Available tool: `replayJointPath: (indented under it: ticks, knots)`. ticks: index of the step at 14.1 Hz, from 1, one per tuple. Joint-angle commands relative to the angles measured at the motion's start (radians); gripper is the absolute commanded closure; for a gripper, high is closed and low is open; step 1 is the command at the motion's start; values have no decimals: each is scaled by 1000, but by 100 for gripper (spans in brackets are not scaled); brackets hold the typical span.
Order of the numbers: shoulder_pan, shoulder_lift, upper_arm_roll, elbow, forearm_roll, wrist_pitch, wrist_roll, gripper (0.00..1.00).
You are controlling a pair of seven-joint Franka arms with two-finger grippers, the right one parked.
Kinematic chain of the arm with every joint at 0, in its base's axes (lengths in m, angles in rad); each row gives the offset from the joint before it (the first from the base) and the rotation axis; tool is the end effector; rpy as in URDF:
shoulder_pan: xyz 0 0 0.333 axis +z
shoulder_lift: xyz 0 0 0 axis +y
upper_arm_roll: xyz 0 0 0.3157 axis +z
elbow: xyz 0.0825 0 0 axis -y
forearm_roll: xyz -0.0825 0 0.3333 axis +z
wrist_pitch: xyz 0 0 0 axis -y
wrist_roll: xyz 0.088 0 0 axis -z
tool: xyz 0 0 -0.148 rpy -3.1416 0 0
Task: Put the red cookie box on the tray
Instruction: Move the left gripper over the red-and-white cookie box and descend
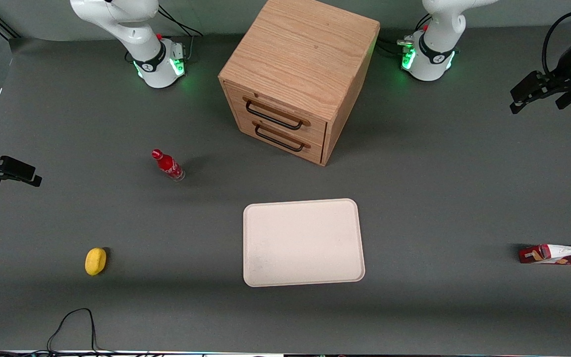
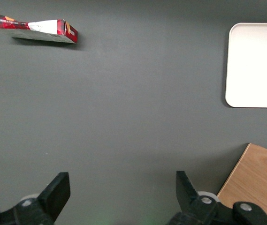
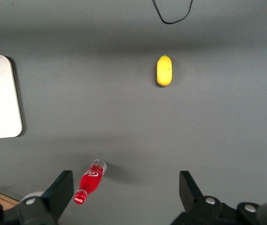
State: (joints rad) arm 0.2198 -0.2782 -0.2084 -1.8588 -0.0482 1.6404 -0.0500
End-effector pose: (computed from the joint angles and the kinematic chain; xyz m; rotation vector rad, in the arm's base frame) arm 0.4252 -0.0135 0.5929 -3.1307 -0.1092 -0.0850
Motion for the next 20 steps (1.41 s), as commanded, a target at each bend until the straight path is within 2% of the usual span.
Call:
replayJointPath:
  ticks: [1, 4, 7, 8, 10, 12, 16, 18, 20]
  knots:
    - [7, -12, 6, 12, 10, -39, 56, 0]
    - [9, -9, 7, 9, 16, -27, 61, 0]
    - [10, 14, 7, -3, 73, -31, 67, 0]
    - [10, 39, 17, 4, 112, -24, 109, 1]
    - [10, 112, 58, 44, 163, -4, 304, 1]
    - [9, 192, 141, 101, 166, 42, 459, 1]
    - [9, 362, 236, 281, 163, 55, 740, 1]
    - [10, 451, 260, 377, 154, 55, 916, 1]
    - [56, 560, 274, 459, 145, 56, 1092, 1]
